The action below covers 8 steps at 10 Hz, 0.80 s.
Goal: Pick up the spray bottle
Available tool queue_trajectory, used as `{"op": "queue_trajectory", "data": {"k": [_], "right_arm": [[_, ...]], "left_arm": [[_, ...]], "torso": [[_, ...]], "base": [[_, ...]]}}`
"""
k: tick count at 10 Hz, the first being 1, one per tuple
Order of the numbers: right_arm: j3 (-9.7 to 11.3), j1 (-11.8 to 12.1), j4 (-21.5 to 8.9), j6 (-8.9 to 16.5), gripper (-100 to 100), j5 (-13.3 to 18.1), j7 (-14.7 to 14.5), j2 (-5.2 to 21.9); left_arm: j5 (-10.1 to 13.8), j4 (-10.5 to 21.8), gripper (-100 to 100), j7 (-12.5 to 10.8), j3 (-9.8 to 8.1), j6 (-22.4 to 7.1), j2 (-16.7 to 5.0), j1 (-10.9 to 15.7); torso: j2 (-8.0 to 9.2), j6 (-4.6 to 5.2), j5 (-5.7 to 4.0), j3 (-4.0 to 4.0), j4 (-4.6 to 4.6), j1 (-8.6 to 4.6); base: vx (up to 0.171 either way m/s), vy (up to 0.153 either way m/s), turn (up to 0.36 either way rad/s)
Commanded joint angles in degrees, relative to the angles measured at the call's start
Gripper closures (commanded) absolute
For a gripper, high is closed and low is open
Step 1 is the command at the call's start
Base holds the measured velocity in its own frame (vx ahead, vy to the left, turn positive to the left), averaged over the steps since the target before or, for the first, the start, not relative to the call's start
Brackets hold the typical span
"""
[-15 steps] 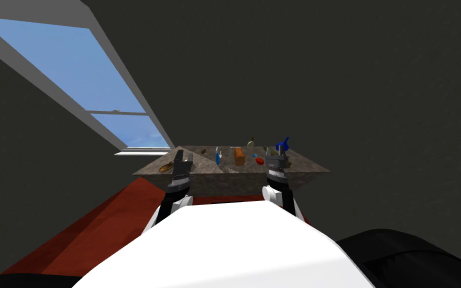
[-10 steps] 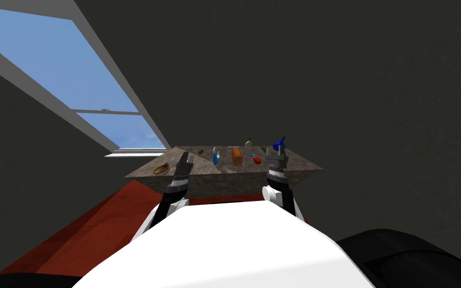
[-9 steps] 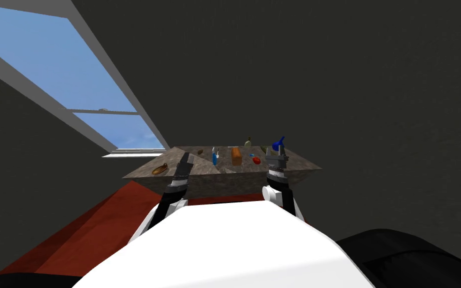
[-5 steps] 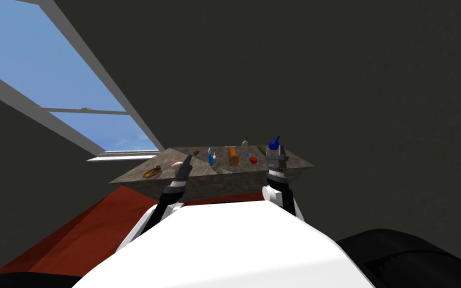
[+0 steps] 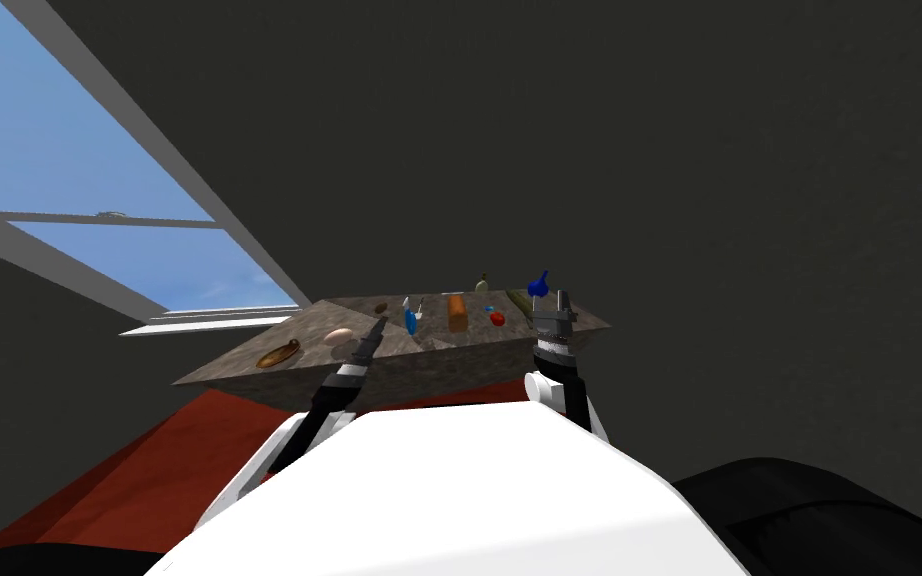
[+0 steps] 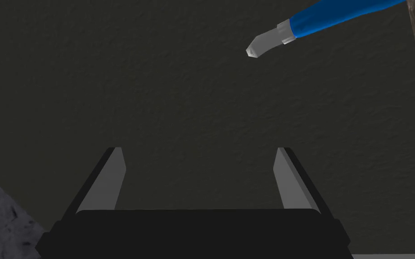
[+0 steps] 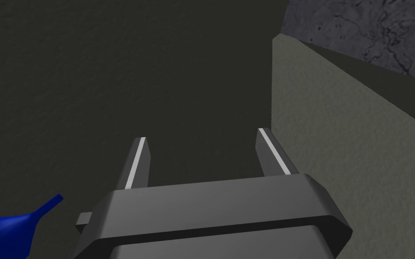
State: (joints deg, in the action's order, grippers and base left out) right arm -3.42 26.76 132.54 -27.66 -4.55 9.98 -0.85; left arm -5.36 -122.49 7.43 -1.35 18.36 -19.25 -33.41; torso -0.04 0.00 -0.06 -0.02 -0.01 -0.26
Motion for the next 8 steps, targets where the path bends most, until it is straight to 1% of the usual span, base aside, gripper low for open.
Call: {"op": "queue_trajectory", "data": {"k": [1,5,6,8], "right_arm": [[0.00,0.00,0.00,0.00,0,0.00,0.00,0.00],[0.00,0.00,0.00,0.00,0,0.00,0.00,0.00],[0.00,0.00,0.00,0.00,0,0.00,0.00,0.00],[0.00,0.00,0.00,0.00,0,0.00,0.00,0.00]], "left_arm": [[-0.74,0.86,-100,0.14,-0.86,-2.40,-2.34,-0.31],[-2.88,3.14,-100,0.77,-2.58,-7.90,-8.21,-1.35],[-2.88,3.14,-100,0.77,-2.58,-7.90,-8.21,-1.35],[-3.98,4.50,-100,1.09,-3.47,-10.79,-11.34,-1.85]], "torso": [[0.00,0.00,0.00,0.00,0.00,0.00],[0.01,-0.01,-0.01,0.00,0.00,-0.04],[-0.01,-0.01,0.00,0.00,0.00,-0.01],[0.03,-0.01,0.02,0.02,0.01,0.11]], "base": [[0.018,-0.077,-0.126],[0.017,-0.085,-0.105],[0.014,-0.045,-0.035],[0.015,-0.058,-0.108]]}}
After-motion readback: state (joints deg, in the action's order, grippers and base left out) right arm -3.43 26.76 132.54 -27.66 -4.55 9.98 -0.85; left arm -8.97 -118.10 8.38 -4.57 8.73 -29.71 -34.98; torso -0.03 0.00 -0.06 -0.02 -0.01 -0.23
